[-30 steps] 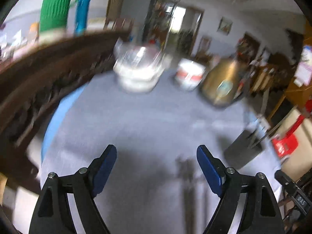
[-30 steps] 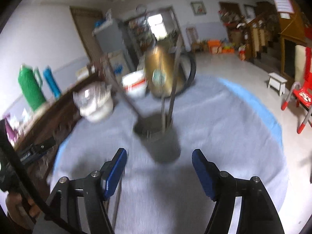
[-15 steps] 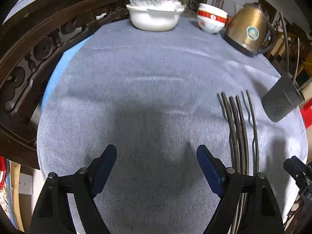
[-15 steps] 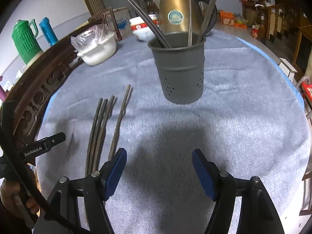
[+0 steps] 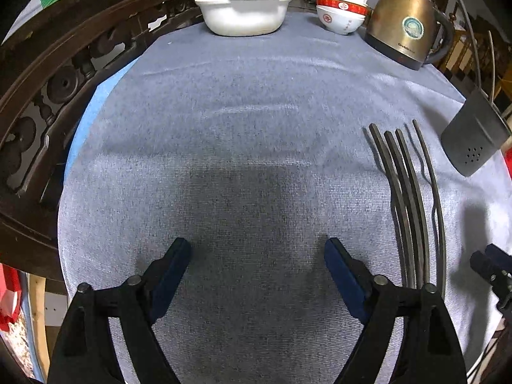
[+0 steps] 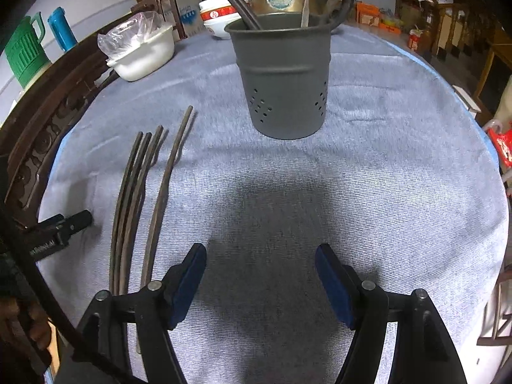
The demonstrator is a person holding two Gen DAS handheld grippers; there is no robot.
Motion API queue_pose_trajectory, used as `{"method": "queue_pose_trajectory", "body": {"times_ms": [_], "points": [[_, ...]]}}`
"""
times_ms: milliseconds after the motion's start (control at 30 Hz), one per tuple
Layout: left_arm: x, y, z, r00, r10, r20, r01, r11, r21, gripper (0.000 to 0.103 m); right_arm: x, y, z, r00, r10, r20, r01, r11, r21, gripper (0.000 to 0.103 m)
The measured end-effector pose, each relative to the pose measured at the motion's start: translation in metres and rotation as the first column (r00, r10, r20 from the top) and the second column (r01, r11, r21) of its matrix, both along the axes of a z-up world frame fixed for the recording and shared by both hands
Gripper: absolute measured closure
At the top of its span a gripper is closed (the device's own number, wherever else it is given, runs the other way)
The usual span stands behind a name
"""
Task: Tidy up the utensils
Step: 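Withdraw both open grippers back toward the remaining chopsticks, then grasp one dark chopstick with the right gripper while the left gripper grasps another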
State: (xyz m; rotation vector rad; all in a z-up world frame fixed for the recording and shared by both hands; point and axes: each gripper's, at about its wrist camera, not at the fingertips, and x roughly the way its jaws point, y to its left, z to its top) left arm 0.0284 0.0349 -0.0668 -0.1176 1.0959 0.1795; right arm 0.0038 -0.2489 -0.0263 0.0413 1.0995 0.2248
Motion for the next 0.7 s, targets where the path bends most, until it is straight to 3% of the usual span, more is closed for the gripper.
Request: {"method": "queue_pose_trajectory", "body": {"times_ms": [300,433,567,700], "points": [[-0.004,0.005,-0.002,1.0,0.004,0.011,-0.004,1.0,0.002,0.006,0.026,0.039,0.028,0.993,0.119,0.006,-0.119,0.991,0.068,0.032],[-0.005,0.005,-0.002,1.0,-0.007,0.007,0.007,1.0,0.001,0.005,0.049,0.062,0.024,0.989,0.136,-0.053,-0.131,0.987,0.096,0.066],[-0.005,0.005,-0.003,1.0,-0.014,0.006,0.014,1.0,0.001,0.005,0.065,0.074,0.007,0.983,0.122,-0.141,-0.104,0.986,0.127,0.066],[-0.004,0.006,-0.003,1.0,-0.017,0.005,0.017,1.0,0.001,0.004,0.069,0.077,-0.007,0.976,0.111,-0.185,-0.087,0.987,0.132,0.088]]}}
